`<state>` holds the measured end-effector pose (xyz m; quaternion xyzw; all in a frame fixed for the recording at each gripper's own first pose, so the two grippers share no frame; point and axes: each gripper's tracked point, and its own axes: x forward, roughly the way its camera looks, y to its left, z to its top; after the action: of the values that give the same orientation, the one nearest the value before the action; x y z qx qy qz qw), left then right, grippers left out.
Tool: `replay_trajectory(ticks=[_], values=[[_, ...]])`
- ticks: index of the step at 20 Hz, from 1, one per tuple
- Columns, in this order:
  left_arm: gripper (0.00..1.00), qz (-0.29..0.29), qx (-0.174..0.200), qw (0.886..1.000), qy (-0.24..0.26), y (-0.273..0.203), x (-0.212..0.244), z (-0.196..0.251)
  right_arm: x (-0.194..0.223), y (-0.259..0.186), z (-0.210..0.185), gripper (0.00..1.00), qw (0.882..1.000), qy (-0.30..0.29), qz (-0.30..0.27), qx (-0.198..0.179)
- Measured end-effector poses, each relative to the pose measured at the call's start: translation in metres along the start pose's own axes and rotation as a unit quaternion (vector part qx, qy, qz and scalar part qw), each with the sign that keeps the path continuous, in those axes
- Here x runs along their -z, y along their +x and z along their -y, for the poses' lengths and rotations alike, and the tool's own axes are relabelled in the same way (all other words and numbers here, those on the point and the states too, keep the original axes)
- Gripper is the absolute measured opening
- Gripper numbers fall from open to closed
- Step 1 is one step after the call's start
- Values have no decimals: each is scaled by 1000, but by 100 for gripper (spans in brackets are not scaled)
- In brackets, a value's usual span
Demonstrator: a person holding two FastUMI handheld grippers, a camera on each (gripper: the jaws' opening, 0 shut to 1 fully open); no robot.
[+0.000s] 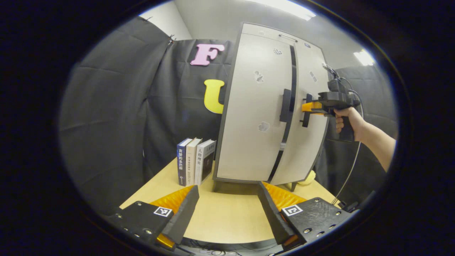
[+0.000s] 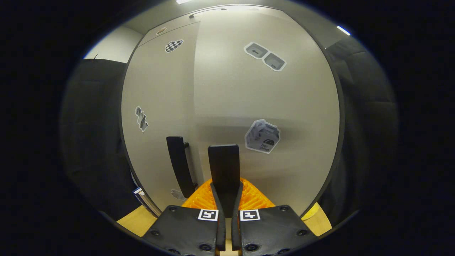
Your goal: Open the right door of the double-door shoe cabinet with the right hand, and open the left door with the left hand.
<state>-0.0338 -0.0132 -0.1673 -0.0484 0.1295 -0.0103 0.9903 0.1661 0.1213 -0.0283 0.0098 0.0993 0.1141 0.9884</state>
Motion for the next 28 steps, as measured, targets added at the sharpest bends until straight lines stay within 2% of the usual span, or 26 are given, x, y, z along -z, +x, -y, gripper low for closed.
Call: replay_trajectory(ticks=[5, 9, 13, 18, 24, 28], values=[[96, 8, -23, 1000, 11, -8, -7, 36, 5, -25, 5, 8, 999, -2, -1, -52], [95, 14, -23, 1000, 6, -12, -10, 77, 8, -44, 9, 8, 996, 2, -4, -90], [96, 18, -29, 999, 22, -16, -7, 106, 11, -57, 12, 8, 992, 0, -8, -124], [96, 14, -51, 999, 5, -27, 4, 140, 14, -76, 22, 8, 987, -3, -10, -160], [95, 22, -78, 997, -4, -45, 8, 179, 16, -89, 37, 8, 983, -1, -7, -186], [95, 24, -91, 995, -6, -60, 16, 202, 16, -93, 50, 8, 982, 1, -6, -189]])
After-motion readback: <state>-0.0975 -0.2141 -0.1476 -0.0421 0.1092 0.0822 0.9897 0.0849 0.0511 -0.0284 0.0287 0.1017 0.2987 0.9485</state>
